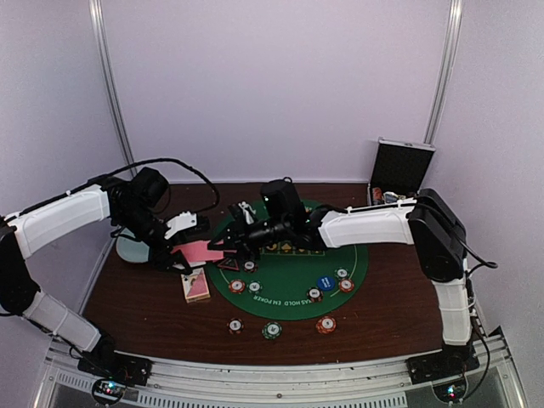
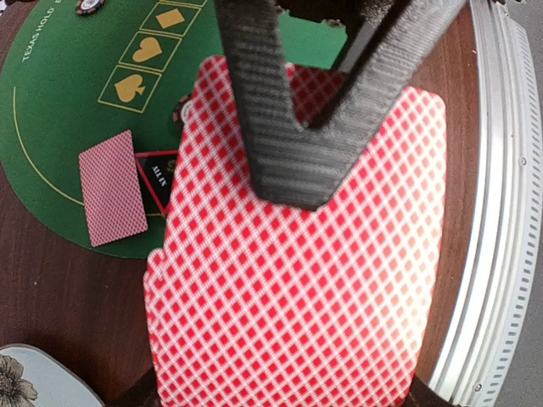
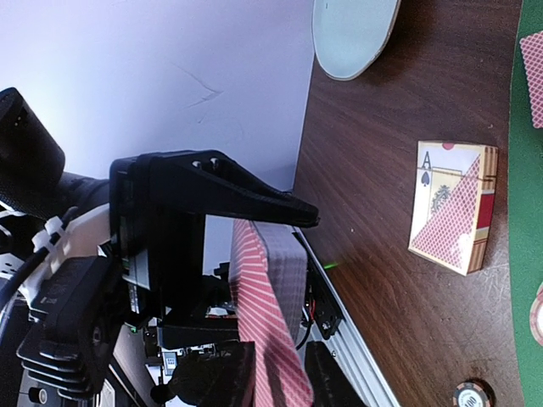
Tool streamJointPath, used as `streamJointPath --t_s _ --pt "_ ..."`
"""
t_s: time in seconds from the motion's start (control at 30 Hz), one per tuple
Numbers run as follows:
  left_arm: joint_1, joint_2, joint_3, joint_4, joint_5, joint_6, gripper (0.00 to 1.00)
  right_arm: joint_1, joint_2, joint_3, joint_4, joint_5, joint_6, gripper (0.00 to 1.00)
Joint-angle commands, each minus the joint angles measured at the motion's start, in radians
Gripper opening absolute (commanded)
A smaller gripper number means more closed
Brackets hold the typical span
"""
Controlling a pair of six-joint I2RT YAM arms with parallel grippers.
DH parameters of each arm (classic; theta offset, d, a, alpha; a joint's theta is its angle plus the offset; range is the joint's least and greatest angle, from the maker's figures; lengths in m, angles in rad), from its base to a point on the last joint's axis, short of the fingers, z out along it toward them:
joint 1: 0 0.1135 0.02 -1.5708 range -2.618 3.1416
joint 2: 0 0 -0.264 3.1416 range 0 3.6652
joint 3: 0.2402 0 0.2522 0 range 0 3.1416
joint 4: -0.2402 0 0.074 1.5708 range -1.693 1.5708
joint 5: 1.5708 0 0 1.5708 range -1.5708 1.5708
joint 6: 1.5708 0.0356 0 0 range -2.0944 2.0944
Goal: Distribute texas hold em gaming equipment
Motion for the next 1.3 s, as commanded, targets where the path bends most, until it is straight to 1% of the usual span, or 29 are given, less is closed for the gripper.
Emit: streamJointPath --t_s 0.0,0.13,0.23,0.3,0.47,0.57,0.7,0.83,1.0,1.2,1.27 --pt "0.005 -0.028 -0.005 0.019 0.010 0.020 0.20 -0.008 -0.069 -0.032 -0.004 -0.003 -0.007 0.22" --pt "0.005 -0.026 -0.005 0.020 0.003 0.023 0.20 -0.016 -0.093 -0.047 -0.013 -0.006 -0.011 0.13" --pt "0.005 -0.027 -0.007 0.019 0.001 0.025 0.20 -0.026 -0.110 -0.061 -0.015 -0.012 -0.009 0.04" --pt "0.005 -0.027 -0.008 0.019 -0.002 0.024 0.20 -0.036 -0.124 -0.071 -0.014 -0.018 -0.007 0.00" --pt "0.005 -0.026 -0.008 0.019 -0.009 0.024 0.20 -0.097 -0.172 -0.095 -0.072 -0.032 -0.053 0.00" --pt "0.005 -0.026 -0.008 0.019 -0.011 0.025 0.20 -0.161 -0.199 -0.094 -0.169 -0.040 -0.117 0.00" --pt "0.005 -0.025 -0.005 0.018 -0.007 0.024 0.20 -0.278 -0.203 -0.072 -0.297 -0.046 -0.209 0.00" --pt "0.005 -0.027 -0.004 0.018 -0.010 0.024 0.20 -0.387 -0.153 0.003 -0.431 -0.027 -0.311 0.00" --pt "0.005 -0.025 0.001 0.014 -0.010 0.024 0.19 -0.482 -0.026 0.197 -0.618 0.036 -0.451 0.00" --pt "0.005 -0.024 0.004 0.011 -0.005 0.020 0.19 -0.528 0.183 0.455 -0.768 0.102 -0.549 0.00" --pt "0.005 -0.026 0.002 0.011 -0.006 0.021 0.19 -0.535 0.240 0.522 -0.787 0.110 -0.561 0.00"
